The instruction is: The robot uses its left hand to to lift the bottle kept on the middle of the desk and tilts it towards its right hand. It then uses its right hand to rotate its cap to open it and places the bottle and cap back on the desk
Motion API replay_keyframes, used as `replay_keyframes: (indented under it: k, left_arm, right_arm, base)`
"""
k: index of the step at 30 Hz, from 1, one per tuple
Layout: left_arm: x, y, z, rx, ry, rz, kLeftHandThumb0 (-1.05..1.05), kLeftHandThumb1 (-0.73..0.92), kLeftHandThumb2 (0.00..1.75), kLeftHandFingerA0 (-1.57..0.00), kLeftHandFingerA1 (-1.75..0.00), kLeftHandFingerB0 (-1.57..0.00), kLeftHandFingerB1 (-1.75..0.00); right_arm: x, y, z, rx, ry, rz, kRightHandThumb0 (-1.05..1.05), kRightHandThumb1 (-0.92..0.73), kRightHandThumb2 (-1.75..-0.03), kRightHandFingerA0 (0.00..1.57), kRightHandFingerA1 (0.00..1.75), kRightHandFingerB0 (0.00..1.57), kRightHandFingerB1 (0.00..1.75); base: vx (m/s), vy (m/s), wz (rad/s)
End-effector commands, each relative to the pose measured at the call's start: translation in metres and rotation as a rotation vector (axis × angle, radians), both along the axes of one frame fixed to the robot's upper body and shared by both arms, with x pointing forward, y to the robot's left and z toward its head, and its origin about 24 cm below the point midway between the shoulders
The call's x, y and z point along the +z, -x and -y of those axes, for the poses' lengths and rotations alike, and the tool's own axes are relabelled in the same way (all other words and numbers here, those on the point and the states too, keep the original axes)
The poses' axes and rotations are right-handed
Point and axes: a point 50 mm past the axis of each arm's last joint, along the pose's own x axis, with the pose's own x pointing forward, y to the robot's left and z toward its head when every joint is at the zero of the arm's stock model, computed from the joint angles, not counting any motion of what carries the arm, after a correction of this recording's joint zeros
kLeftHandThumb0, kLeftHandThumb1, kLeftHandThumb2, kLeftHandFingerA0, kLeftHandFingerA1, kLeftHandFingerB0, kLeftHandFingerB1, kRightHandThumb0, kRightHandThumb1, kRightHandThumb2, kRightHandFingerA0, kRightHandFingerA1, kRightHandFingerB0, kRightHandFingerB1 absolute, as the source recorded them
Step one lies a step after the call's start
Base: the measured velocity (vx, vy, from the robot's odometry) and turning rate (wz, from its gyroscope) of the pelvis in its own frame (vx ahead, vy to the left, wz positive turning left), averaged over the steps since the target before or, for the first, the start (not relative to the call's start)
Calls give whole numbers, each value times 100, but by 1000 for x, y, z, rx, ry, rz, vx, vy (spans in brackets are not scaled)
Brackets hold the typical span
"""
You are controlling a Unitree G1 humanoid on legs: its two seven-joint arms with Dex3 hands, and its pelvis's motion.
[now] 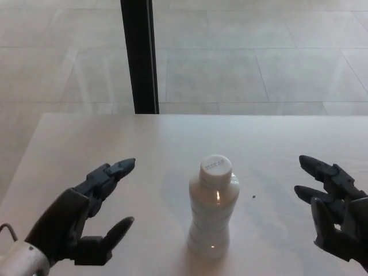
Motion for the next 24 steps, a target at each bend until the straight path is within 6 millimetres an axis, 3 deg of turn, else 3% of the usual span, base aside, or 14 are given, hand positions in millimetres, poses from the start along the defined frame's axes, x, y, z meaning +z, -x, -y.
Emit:
replay_keyframes:
  k: [1, 7, 8, 9, 10, 11, 12, 15, 16, 17, 24]
  left_arm:
    - [-10, 5, -5, -32, -100, -74, -98, 55, 98, 0, -23, -1, 0]
    - [-18, 2, 3, 79, -73, -43, -94, 50, 95, 0, -22, -1, 0]
    - [-19, 1, 7, 136, -74, -48, -96, 49, 74, 0, 0, -3, -13]
    - [-18, -1, 14, 183, -66, -30, -97, 53, 70, 0, 0, 0, -8]
    - [-18, 0, 14, 195, -64, -29, -97, 53, 70, 0, 0, 0, -8]
    - [-19, -1, 18, 209, -50, -16, -92, 49, 94, 0, -23, 0, 0]
    - [-20, -2, 21, 217, -53, -7, -93, 52, 67, 0, -1, 0, 0]
    - [-21, -5, 30, 223, -55, -14, -94, 51, 69, 0, 0, 0, 0]
    - [-22, -6, 34, 225, -45, -18, -95, 55, 57, 0, 0, 0, 0]
    - [-24, -6, 37, 225, -40, -27, -98, 53, 58, 0, 0, 0, 0]
    - [-31, -6, 46, 227, -48, -53, -101, 50, 57, 0, 0, 0, 0]
  right_arm:
    - [2, -4, 10, -58, -7, -14, -89, -92, -68, 15, 52, 12, 34]
    - [6, -8, 11, -67, -10, -6, -92, -88, -67, 20, 50, 17, 34]
    - [6, -8, 11, -64, -1, -6, -91, -89, -67, 21, 50, 17, 34]
    - [6, -8, 9, -66, 1, -4, -87, -67, -107, 20, 57, 13, 46]
    - [6, -8, 8, -62, 3, -4, -87, -67, -107, 20, 57, 13, 46]
    - [5, -8, 7, -55, 11, -3, -86, -68, -107, 20, 57, 12, 46]
    - [5, -8, 6, -48, 21, -6, -87, -90, -67, 24, 50, 17, 34]
    - [3, -9, 2, -47, 4, -5, -86, -88, -68, 25, 51, 18, 35]
    - [2, -9, 1, -52, -2, -8, -87, -87, -67, 26, 52, 19, 35]
    - [2, -9, 0, -51, -6, -11, -85, -67, -106, 21, 58, 14, 47]
    - [-3, -7, 0, -58, -17, -27, -83, -67, -105, 21, 60, 14, 48]
  base:
    - [0, 0, 0]
    - [0, 0, 0]
    - [0, 0, 0]
    - [0, 0, 0]
    - [0, 0, 0]
    - [0, 0, 0]
    - [0, 0, 0]
    - [0, 0, 0]
    - [0, 0, 0]
    - [0, 0, 0]
    - [0, 0, 0]
